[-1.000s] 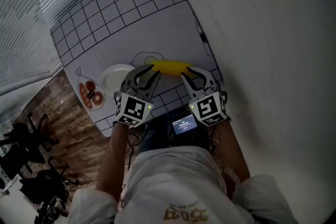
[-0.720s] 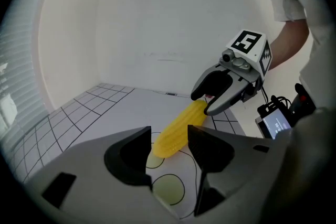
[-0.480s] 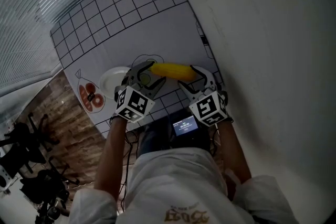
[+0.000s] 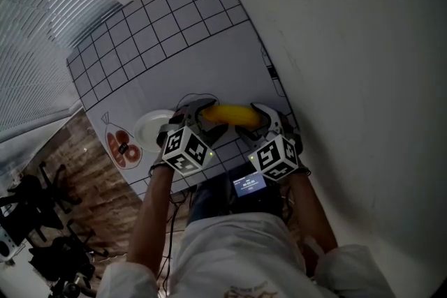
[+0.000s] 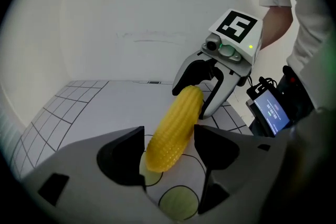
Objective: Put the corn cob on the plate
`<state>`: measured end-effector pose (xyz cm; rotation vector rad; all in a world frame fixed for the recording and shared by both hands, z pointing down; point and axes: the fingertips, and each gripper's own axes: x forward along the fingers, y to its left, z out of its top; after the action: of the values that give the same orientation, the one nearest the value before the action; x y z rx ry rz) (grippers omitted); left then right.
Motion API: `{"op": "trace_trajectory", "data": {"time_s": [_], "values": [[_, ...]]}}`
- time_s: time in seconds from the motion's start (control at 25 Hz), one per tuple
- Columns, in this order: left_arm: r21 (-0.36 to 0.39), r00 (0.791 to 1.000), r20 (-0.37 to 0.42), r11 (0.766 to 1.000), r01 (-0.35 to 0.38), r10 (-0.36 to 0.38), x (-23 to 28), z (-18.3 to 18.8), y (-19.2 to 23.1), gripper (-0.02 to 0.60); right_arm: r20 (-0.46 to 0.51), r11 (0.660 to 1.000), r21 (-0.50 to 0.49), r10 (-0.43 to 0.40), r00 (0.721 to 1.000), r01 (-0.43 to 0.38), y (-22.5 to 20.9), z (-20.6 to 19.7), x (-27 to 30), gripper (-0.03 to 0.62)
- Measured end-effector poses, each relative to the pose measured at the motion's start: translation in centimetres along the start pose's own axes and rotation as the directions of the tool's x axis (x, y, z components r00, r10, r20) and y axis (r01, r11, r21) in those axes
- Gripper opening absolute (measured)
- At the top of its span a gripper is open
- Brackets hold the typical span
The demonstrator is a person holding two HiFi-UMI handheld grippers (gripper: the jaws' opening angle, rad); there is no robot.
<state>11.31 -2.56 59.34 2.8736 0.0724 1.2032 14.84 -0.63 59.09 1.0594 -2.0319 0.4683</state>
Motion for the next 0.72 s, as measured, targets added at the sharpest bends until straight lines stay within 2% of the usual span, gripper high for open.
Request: {"op": "trace_trajectory", "data": {"time_s": [0.28,0.44,0.72], "values": [[0.007,0.998,-0.013,0.998,0.060,-0.060,0.4,0.0,-0.3,0.290,-0.052,0.999,-0.026,0.047,0.998,-0.048,0.2,-0.4,0.8,0.307],[0.021,0.996,-0.026,0.996,0.087,-0.086,0.8,0.1,-0.3,0.293,-0.063,0.998,-0.029,0.045,0.997,-0.047,0.0,-0.5,1.2,0.307],[0.077,0.995,-0.060,0.994,0.083,-0.079,1.7,-0.4,-0.3,0.293,-0.065,0.998,-0.043,0.046,0.997,-0.048,0.0,-0.5,1.2,0.307]]}}
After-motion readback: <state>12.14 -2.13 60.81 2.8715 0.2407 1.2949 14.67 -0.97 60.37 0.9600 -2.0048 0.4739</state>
